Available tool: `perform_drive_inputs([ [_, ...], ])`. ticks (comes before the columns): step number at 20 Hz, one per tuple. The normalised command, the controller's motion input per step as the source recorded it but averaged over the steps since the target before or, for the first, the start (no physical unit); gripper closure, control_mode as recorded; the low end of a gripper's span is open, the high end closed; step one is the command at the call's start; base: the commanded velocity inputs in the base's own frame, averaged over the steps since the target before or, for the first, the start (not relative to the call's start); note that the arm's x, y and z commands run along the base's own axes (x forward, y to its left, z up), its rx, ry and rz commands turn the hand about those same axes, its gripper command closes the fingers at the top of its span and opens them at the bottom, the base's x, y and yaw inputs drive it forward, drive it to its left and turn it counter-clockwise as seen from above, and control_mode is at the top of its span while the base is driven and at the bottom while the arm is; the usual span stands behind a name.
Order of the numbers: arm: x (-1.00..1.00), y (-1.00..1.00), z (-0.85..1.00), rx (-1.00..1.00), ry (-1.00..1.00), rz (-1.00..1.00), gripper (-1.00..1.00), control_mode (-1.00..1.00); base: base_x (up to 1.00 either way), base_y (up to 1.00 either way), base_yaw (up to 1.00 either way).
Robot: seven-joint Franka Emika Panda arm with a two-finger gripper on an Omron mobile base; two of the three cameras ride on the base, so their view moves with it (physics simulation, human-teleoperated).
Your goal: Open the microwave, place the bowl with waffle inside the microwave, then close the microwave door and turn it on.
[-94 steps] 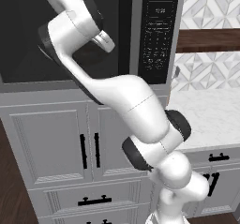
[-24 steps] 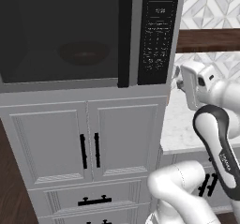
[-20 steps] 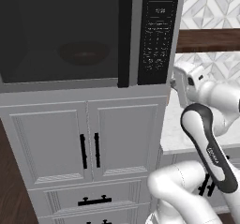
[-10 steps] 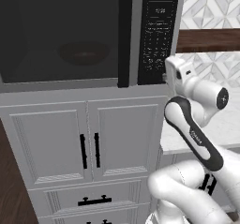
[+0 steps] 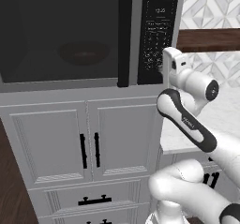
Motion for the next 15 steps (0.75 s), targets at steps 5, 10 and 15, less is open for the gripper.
perform_drive_inputs([
  [5, 0.84, 0.14, 0.06, 0.01, 0.07, 0.0, 1.0, -1.0, 0.0, 0.0, 0.0],
  [10, 0.96, 0.31, -0.14, 0.0, 0.05, 0.0, 1.0, -1.0, 0.0, 0.0, 0.0],
  [15, 0.28, 0.15, -0.04, -0.01, 0.05, -0.01, 1.0, -1.0, 0.0, 0.0, 0.0],
])
